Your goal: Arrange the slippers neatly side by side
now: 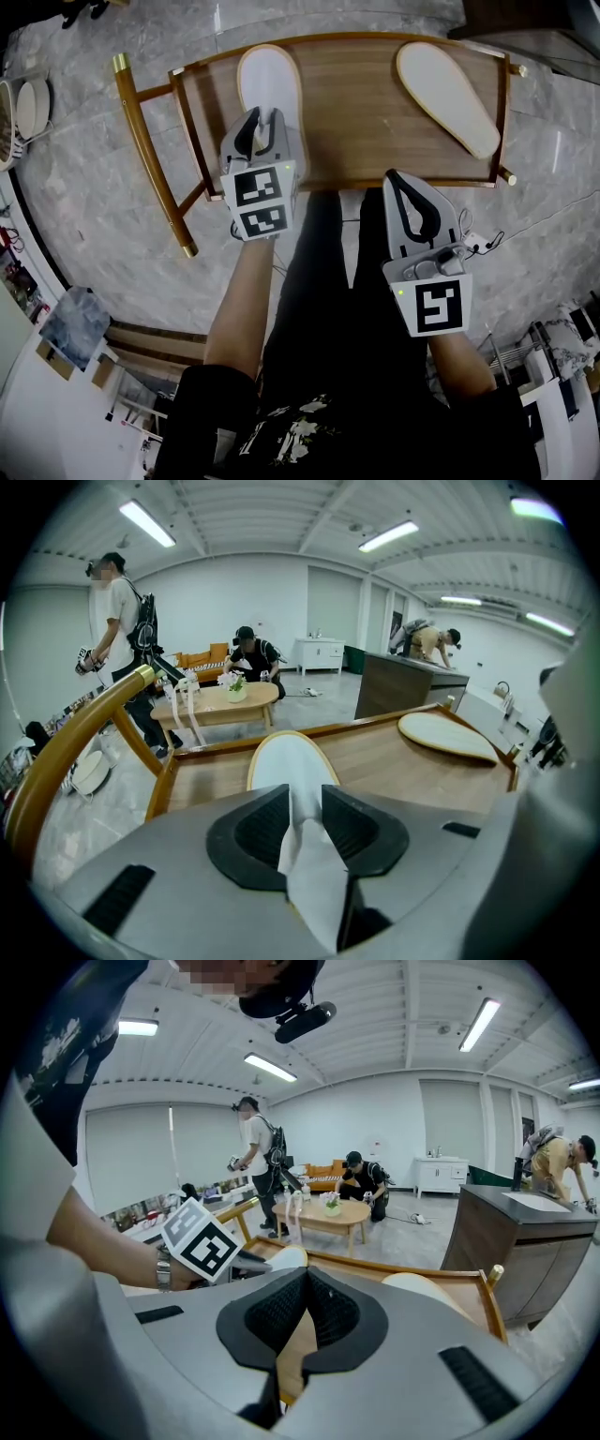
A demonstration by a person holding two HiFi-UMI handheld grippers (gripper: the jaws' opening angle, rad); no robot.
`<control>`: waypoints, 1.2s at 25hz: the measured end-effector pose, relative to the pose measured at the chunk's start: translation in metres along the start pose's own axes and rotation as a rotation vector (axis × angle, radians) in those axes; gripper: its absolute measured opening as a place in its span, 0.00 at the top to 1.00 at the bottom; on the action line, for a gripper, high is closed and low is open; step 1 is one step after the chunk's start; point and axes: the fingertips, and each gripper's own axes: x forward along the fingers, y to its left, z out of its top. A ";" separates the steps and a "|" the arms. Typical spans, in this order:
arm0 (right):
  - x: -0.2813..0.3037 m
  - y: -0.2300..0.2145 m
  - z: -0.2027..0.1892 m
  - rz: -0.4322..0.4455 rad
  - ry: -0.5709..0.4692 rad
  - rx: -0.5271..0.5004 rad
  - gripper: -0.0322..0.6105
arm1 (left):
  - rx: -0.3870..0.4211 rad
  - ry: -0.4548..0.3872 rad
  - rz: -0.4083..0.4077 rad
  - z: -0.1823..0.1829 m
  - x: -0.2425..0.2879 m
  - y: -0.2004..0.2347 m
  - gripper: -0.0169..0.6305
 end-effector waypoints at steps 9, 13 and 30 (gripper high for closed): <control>-0.010 0.000 0.009 -0.074 -0.021 -0.041 0.96 | 0.052 -0.061 -0.047 0.014 -0.023 -0.006 0.81; -0.020 -0.001 0.019 -0.108 -0.052 -0.064 0.96 | 0.063 -0.086 -0.072 0.017 -0.046 -0.017 0.81; -0.059 -0.098 0.005 -0.193 -0.060 -0.155 0.96 | 0.150 -0.098 -0.096 0.041 -0.057 -0.080 0.87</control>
